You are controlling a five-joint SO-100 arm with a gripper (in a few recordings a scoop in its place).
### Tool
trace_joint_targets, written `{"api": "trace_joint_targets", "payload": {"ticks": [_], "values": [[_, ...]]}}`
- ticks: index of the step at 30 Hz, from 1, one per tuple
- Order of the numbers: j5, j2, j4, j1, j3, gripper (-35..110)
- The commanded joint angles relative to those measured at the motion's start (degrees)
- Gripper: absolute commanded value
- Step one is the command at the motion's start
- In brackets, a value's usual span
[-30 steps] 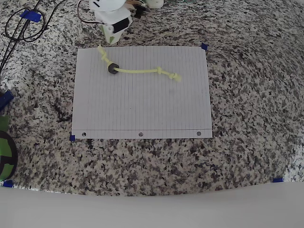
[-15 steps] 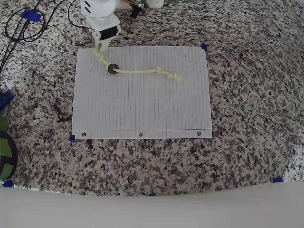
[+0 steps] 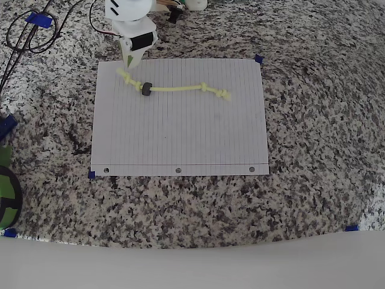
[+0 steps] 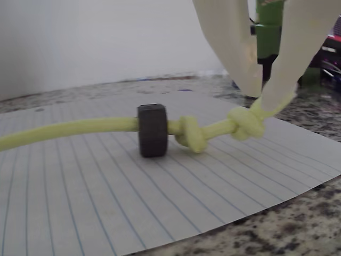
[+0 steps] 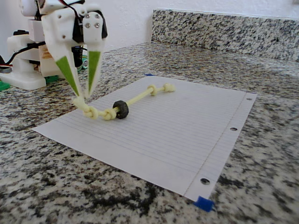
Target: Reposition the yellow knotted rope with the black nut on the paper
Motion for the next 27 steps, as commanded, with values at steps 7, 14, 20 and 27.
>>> {"api": "trace_joint_targets", "payload": {"ticks": [7, 14, 20, 27], "values": [[-1.67, 17.49, 5.27, -0.79, 6.50, 0], [-18.63, 28.48, 9.93, -3.43, 7.47, 0], [-28.39, 36.91, 14.77, -9.93, 7.56, 0], [-43.51, 42.28, 14.24, -16.26, 9.67, 0]]}}
